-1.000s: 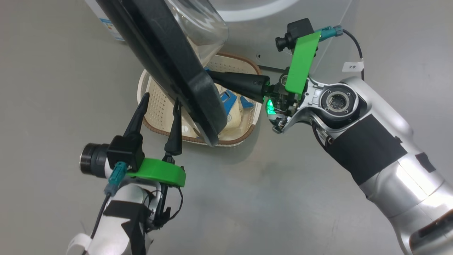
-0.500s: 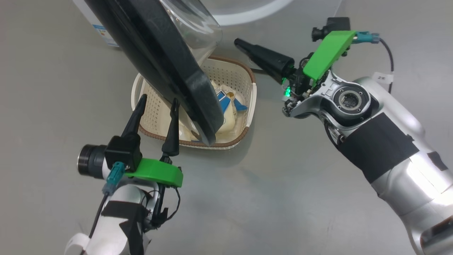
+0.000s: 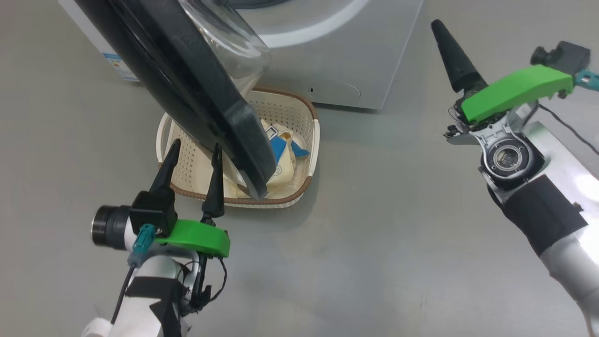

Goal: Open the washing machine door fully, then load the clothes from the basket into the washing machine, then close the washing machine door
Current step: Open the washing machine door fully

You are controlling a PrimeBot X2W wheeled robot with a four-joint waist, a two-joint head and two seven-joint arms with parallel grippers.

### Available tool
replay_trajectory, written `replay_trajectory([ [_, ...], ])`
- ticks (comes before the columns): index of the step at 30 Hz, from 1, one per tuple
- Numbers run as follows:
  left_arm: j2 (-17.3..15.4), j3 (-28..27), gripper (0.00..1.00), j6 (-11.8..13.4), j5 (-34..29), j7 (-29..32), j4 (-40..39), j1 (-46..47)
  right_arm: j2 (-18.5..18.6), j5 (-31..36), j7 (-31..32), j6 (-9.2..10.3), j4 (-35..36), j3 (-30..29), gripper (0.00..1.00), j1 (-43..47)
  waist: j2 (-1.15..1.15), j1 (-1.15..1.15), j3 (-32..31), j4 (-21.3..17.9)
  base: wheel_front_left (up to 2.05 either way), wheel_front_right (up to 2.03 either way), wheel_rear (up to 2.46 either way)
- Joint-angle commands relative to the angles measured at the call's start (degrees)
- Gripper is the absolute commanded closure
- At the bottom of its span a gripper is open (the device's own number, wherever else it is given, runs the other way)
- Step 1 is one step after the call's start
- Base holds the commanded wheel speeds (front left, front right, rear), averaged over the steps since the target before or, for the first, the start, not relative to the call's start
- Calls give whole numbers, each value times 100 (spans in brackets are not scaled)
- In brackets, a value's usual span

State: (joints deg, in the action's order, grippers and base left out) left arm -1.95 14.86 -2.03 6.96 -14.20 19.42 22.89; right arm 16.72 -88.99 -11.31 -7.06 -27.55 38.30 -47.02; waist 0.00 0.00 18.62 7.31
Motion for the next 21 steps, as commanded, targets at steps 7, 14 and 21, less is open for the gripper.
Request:
replay_trajectory([
  [7,-110,-354,0,-45,-83,-80,-122,-98,152,1665,-362,-43,-291,-436,0,270,0,0,-152,-117,0,0,0],
  [14,-110,-448,0,-84,-112,-80,-77,-191,-247,4856,-367,-43,-8,-2330,0,1143,0,0,-310,-203,0,0,0],
  [21,-107,-497,0,-118,-137,-80,-29,-295,-920,6807,-368,-43,621,-3543,0,2154,0,0,-471,-291,0,0,0],
])
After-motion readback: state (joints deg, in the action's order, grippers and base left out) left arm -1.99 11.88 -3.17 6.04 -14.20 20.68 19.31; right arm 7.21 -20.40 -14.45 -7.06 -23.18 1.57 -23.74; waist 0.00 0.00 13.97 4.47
